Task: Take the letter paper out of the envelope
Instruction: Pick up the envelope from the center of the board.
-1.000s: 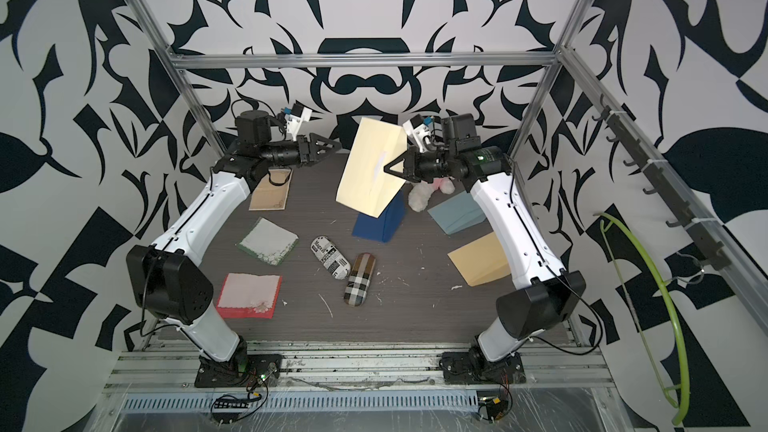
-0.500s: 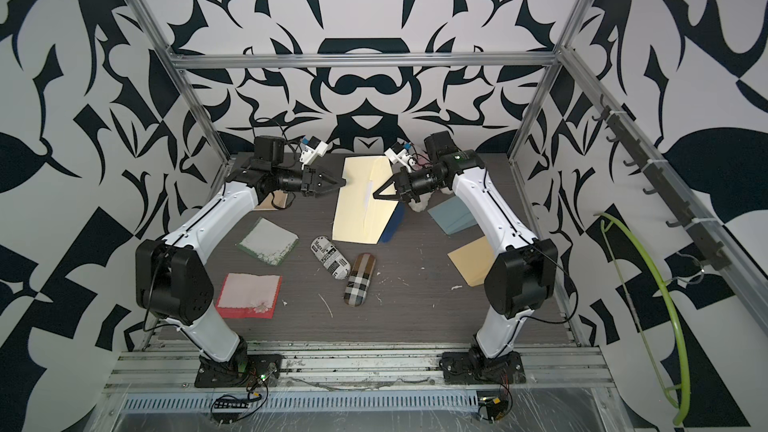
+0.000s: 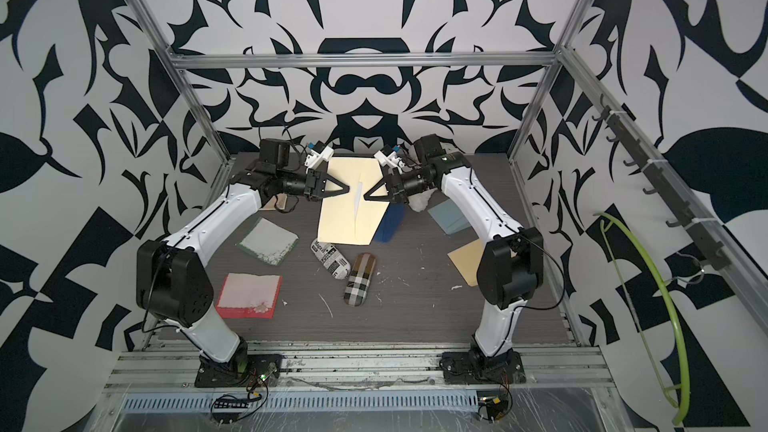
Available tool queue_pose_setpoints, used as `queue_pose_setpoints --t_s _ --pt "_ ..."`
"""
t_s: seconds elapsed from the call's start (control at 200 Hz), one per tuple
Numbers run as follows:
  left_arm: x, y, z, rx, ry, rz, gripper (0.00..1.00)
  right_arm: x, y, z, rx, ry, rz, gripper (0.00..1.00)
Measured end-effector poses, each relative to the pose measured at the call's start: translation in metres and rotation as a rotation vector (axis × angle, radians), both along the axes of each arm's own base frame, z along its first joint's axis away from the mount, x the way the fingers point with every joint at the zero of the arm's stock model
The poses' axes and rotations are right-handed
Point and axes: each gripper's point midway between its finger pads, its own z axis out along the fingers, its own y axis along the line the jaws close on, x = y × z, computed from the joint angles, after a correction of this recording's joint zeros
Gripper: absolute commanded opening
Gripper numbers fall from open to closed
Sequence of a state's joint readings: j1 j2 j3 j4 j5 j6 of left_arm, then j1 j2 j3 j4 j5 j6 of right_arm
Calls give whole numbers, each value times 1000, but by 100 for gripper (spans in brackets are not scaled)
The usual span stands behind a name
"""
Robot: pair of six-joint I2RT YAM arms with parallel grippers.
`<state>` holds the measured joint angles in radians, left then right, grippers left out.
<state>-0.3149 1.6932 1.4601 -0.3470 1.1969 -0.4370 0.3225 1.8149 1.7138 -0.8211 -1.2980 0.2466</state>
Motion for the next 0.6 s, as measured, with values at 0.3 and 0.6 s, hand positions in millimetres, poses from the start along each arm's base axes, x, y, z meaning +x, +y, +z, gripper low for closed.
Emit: queue_pose_setpoints --t_s 0.3,0.6 --pt "8 -3 7 -1 54 42 0 18 -5 -10 -15 -8 -39 32" --pt "30 -5 32 -23 91 141 0 15 -43 -13 -5 -63 -213 38"
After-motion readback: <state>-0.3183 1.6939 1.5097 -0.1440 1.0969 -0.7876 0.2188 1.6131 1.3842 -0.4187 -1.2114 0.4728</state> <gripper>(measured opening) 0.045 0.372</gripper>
